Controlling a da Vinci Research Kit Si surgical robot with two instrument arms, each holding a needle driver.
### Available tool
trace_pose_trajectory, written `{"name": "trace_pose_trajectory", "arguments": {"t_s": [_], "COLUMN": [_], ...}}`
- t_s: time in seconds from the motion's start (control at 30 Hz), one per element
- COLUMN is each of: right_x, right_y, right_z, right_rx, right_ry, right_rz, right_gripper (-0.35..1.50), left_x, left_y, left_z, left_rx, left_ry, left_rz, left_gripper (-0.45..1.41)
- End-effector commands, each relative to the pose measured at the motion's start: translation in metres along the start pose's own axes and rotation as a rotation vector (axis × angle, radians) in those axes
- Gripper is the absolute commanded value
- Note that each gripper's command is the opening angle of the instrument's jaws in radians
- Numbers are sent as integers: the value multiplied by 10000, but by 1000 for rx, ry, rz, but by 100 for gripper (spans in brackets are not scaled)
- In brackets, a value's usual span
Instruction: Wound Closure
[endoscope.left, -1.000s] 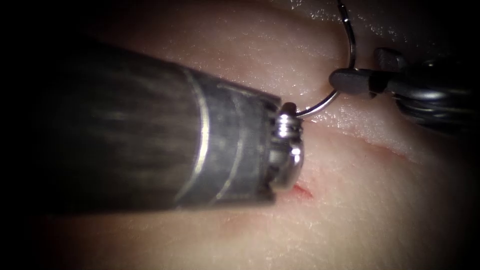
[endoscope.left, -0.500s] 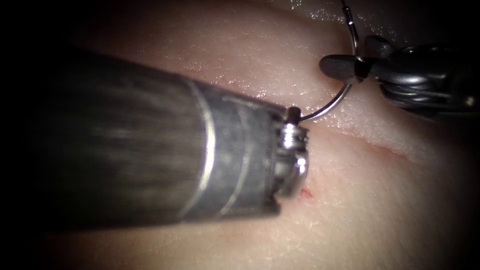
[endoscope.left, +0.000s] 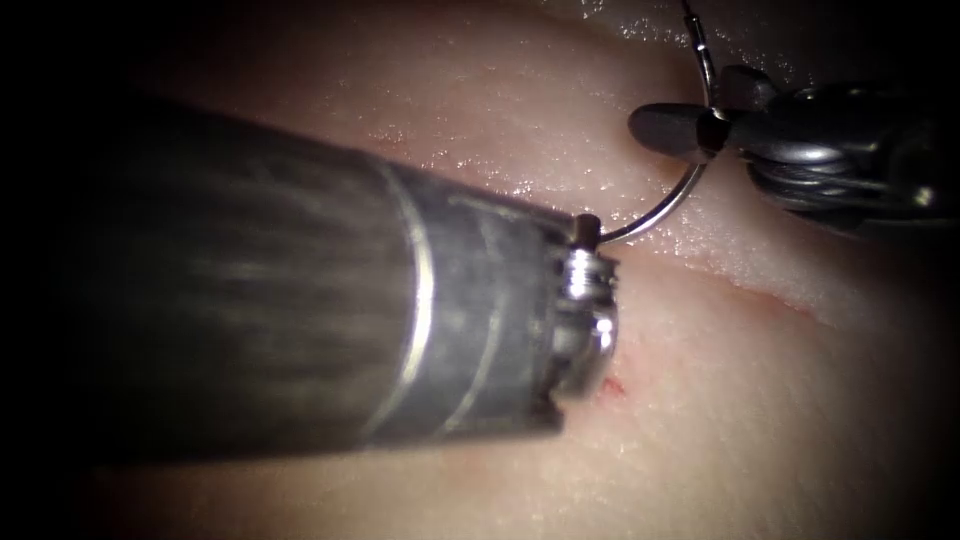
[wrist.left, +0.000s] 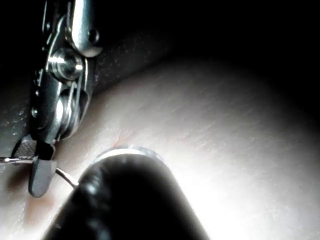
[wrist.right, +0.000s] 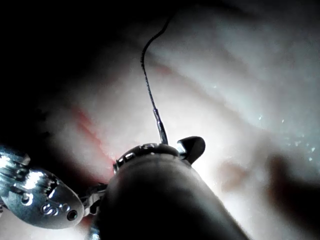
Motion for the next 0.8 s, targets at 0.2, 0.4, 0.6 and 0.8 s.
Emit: {"name": "trace_pose_trajectory", "arguments": {"t_s": [0.2,0.4,0.6,0.8], "right_x": [0,0,1,10], "right_y": [-10,-10,-9,-8], "right_z": [3,2,2,1], "right_rx": [13,-4,-6,95], "right_ry": [-1,1,7,116], "right_rz": [40,112,116,88], "right_gripper": [-35,-35,-35,-35], "left_x": [5,7,6,-17], "left_y": [4,0,-16,-36], "left_z": [4,5,8,-4], "left_rx": [-2,-12,-101,-273], "left_ry": [4,31,98,299], "left_rz": [-3,-4,-101,-286], "left_gripper": [-37,81,138,138]}}
